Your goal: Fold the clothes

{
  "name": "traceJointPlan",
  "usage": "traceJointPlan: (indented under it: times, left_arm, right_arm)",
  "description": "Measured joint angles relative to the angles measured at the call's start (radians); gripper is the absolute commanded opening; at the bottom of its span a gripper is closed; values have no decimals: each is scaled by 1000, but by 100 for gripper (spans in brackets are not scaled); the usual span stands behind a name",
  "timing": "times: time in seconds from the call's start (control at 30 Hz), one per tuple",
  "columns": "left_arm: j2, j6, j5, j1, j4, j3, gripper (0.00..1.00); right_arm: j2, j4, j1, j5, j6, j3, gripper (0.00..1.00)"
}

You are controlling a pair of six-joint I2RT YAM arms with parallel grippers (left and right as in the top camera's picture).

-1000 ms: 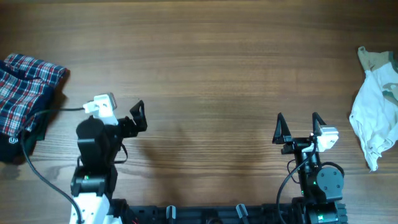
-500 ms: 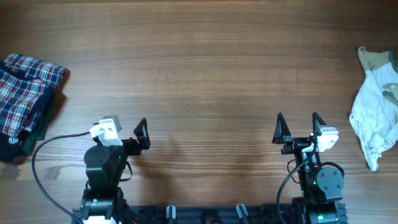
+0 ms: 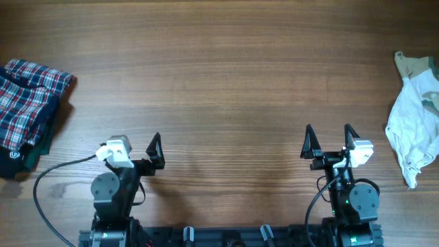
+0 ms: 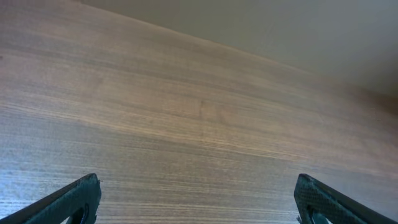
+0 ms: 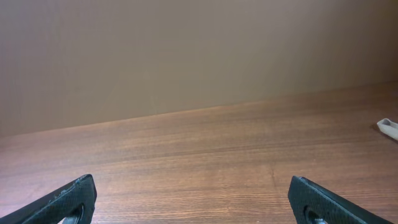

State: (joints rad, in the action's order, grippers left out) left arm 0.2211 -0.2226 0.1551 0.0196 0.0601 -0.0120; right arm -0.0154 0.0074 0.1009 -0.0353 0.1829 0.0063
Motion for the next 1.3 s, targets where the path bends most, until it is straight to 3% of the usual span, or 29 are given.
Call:
traceJointPlan:
  times: [0.33,0.6,1.3]
  left_arm:
    - [-206,19,-103,0,10,0,100]
    - [-207,132,-125,-51,12,0,100]
    - [-207,137,-129,-97,13,0,100]
  right_arm:
    - [0,0,0,0,0,0,100]
    - [0,0,0,0,0,0,100]
    - [0,0,0,0,0,0,100]
